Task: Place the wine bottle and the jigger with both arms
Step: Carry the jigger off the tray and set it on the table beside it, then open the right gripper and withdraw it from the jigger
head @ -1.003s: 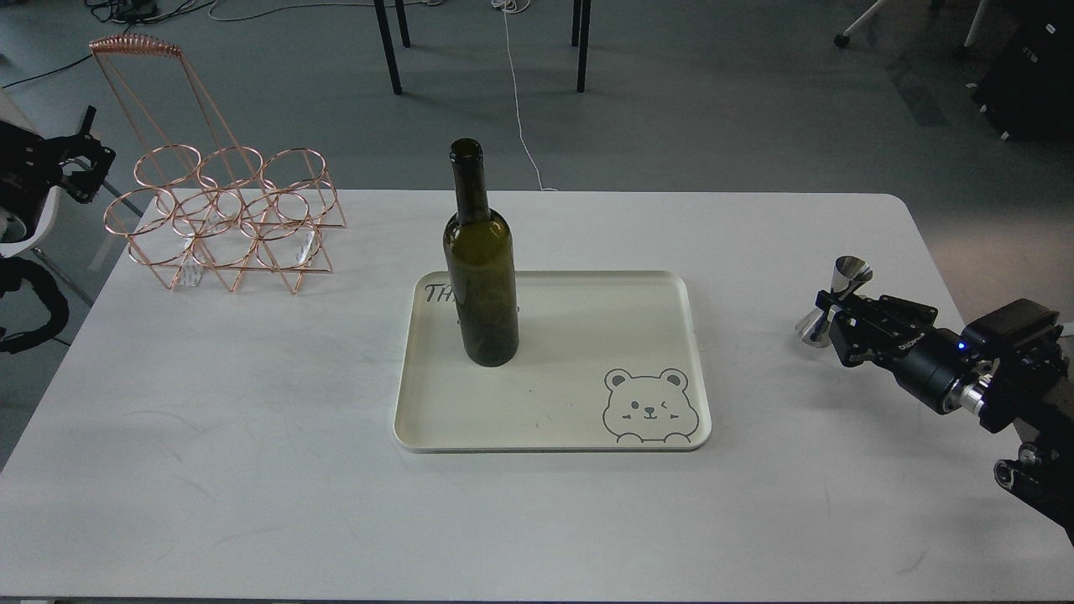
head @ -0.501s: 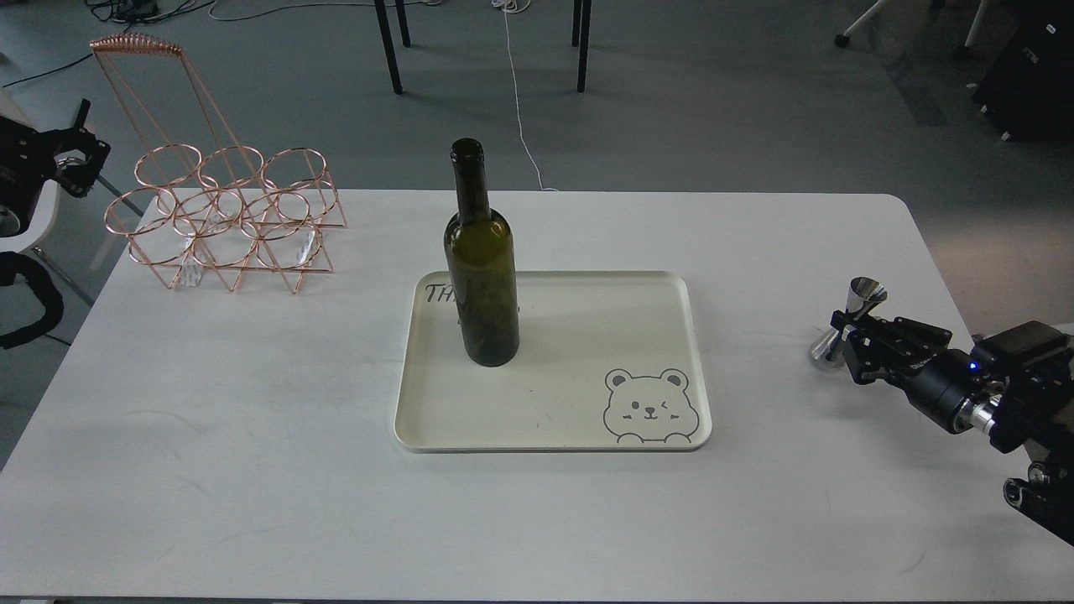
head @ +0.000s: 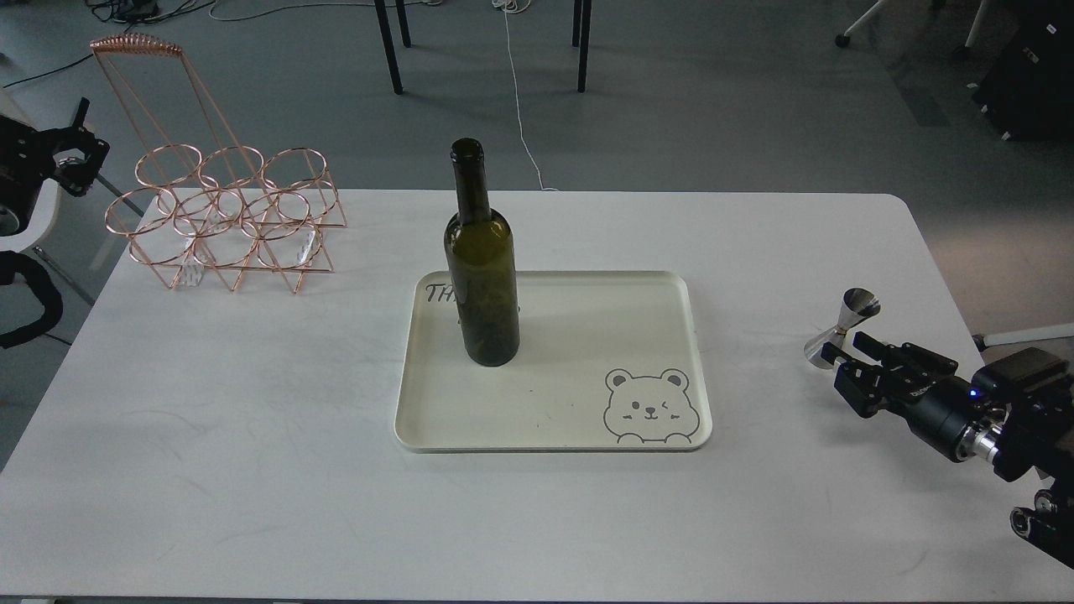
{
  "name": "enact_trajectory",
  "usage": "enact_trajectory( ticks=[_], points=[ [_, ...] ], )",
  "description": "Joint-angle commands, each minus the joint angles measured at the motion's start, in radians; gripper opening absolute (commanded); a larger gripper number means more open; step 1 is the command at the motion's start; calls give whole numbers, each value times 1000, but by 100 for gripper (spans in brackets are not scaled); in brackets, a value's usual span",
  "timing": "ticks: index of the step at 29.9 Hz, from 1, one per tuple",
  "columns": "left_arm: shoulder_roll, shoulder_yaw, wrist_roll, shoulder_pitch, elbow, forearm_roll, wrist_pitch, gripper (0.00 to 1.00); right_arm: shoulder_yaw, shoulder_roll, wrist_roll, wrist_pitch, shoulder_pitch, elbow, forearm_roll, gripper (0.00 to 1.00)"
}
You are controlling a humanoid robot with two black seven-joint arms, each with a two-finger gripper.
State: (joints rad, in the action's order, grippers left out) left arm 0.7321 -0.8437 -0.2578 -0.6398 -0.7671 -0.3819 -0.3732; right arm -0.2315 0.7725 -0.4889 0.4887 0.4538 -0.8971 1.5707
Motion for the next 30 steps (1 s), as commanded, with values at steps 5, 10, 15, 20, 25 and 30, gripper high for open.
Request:
enact_trajectory(
  ticks=[5, 10, 15, 20, 25, 30],
  points=[
    [49, 24, 14, 12, -37, 9, -18, 98, -17, 175, 0, 0, -40, -101, -52, 94],
    [182, 101, 8, 16, -110, 142, -116, 98, -9, 238, 0, 0, 29, -108, -273, 96],
    [318, 152, 3, 20, -262, 238, -116, 98, -9, 241, 0, 0, 176, -80, -411, 96],
    [458, 181, 2, 20, -510, 366, -106, 98, -15, 229, 0, -56, 328, -11, -558, 96],
    [509, 167, 2, 14, -737, 685, 26, 98, -20, 128, 0, -224, 472, 127, -733, 96],
    [484, 178, 6, 11, -879, 1151, 215, 98, -43, 47, 0, -372, 546, 243, -995, 96]
  ],
)
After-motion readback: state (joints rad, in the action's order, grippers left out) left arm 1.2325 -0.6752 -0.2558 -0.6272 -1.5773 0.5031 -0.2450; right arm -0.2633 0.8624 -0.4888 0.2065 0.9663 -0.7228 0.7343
